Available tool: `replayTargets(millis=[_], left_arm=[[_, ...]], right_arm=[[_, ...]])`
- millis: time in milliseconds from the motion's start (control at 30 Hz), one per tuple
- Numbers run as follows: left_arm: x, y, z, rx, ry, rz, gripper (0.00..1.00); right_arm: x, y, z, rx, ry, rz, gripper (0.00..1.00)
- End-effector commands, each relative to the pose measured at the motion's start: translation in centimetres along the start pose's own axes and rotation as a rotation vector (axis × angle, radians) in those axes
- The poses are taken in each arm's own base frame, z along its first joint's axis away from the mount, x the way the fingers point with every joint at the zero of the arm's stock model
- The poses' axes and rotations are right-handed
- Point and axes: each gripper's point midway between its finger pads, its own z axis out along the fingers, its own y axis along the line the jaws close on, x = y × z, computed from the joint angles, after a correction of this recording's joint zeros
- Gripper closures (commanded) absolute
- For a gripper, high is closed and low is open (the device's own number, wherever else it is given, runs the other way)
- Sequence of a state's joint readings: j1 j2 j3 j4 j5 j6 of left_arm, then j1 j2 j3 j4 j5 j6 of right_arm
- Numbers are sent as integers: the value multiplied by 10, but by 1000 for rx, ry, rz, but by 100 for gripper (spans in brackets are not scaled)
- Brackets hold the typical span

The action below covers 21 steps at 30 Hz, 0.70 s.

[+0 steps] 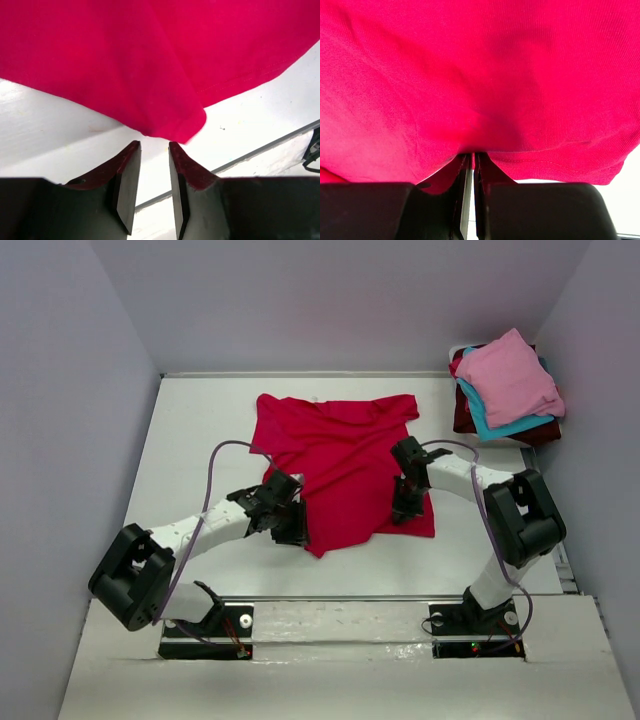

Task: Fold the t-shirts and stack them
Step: Flatten the tshirt out

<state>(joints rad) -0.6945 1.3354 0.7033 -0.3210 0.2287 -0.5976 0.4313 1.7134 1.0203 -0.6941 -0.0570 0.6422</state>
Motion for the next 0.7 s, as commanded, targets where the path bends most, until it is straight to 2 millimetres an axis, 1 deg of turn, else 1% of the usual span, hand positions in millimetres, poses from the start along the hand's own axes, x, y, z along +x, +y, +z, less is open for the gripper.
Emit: replayTargets(millis=[0,100,167,333,467,567,667], left_arm=[[-14,-15,-11,33,-35,34,56],[-14,-13,-11,21,-31,37,57],[-12,-11,-8,12,-23,38,61],[-7,-10,-1,20,6,33,61],[2,-3,6,3,33,25,61],[2,0,8,-3,30,25,60],[4,3,12,-10,37,23,57]], right_arm=[[2,-18,25,73,16,-7,89],[1,-18,26,74,17,-13,89],[2,-18,27,72,21,-16,89],[0,-20,28,73,22,-16,89],[-3,-22,29,74,21,-14,89],[-4,-23,29,71,23,-10,89],[-3,-23,29,66,24,-11,89]])
